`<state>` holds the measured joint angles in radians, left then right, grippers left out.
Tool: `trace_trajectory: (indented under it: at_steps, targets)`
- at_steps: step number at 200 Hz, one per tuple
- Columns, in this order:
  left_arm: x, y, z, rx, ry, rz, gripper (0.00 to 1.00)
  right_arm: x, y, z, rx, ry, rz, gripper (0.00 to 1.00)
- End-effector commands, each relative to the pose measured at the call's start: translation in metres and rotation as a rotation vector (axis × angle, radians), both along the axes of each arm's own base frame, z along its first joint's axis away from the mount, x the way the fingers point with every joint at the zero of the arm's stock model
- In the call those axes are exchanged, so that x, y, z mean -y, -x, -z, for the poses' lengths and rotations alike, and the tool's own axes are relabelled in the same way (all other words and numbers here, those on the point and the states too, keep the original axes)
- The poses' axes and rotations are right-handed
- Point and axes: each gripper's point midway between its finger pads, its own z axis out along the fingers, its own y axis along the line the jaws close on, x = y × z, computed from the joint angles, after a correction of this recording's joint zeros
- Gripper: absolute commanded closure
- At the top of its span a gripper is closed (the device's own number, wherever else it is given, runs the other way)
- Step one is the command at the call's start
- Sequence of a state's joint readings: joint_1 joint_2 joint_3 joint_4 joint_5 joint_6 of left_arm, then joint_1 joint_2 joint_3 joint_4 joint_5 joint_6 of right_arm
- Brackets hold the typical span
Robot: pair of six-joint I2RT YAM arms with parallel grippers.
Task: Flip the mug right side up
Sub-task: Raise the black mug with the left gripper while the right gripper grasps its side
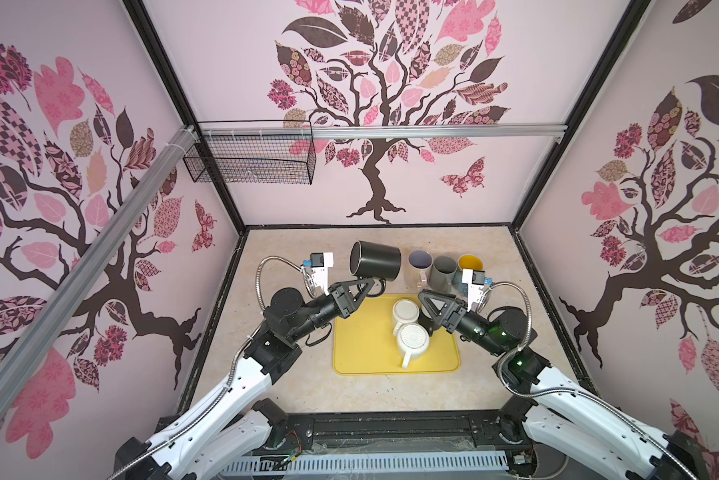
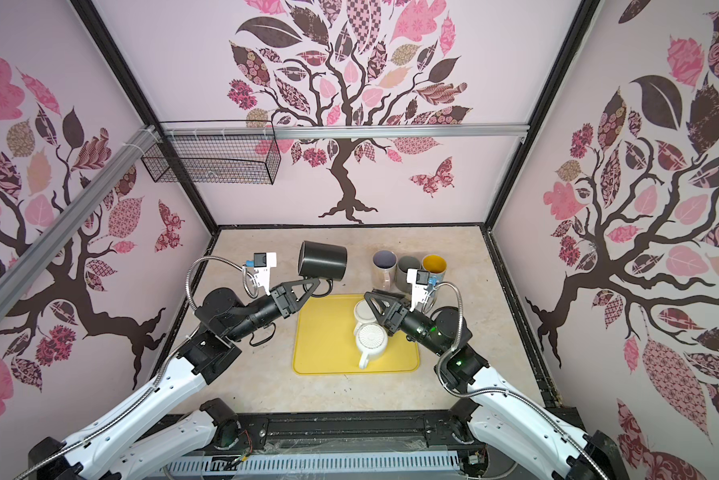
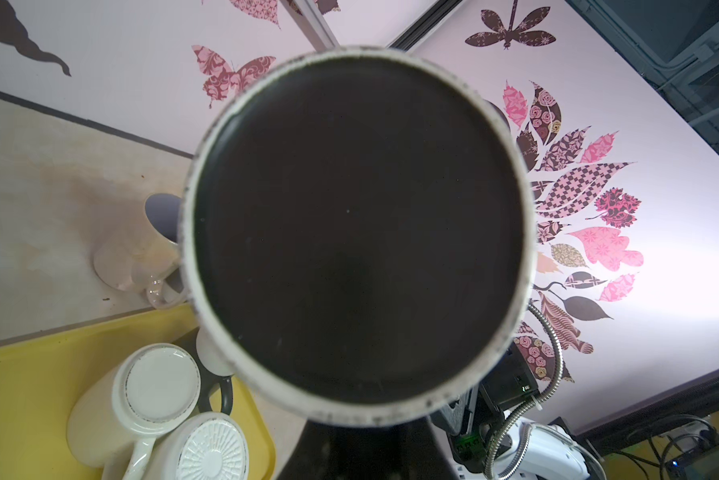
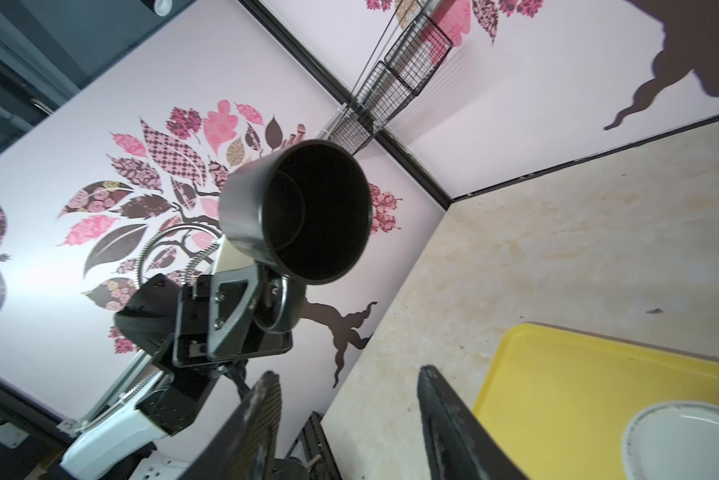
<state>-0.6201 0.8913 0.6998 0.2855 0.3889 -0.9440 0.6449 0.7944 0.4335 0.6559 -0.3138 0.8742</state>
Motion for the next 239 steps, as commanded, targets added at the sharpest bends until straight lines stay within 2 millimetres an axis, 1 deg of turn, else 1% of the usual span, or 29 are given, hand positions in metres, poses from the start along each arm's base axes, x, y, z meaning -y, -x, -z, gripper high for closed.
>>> trace_trajectory:
  at_steps: [1,47,95,119,132,166,209,239]
  targets:
    - [-0.005,0.021,-0.054,0.171,0.155,0.065,1.00,-0.007,0.016,-0.028,0.027,-0.128,-0.123,0.44]
    - [0.001,0.019,-0.048,0.151,0.168,0.093,1.00,-0.020,0.017,-0.034,0.012,-0.153,-0.202,0.44]
    - [0.009,0.017,-0.040,0.128,0.183,0.130,1.00,-0.026,0.016,-0.039,0.011,-0.153,-0.233,0.44]
    - [0.012,0.017,-0.037,0.125,0.190,0.146,1.00,-0.032,0.012,-0.040,-0.001,-0.147,-0.249,0.44]
    - [0.015,0.019,-0.036,0.124,0.189,0.158,1.00,-0.036,0.008,-0.037,-0.018,-0.145,-0.253,0.45]
    - [0.024,0.023,-0.032,0.123,0.183,0.182,1.00,-0.042,0.003,-0.040,-0.019,-0.160,-0.272,0.46]
    - [0.033,0.027,-0.027,0.119,0.174,0.201,1.00,-0.043,-0.005,-0.047,-0.020,-0.185,-0.250,0.48]
    - [0.041,0.032,-0.024,0.115,0.176,0.224,1.00,-0.042,-0.011,-0.052,-0.025,-0.217,-0.228,0.54]
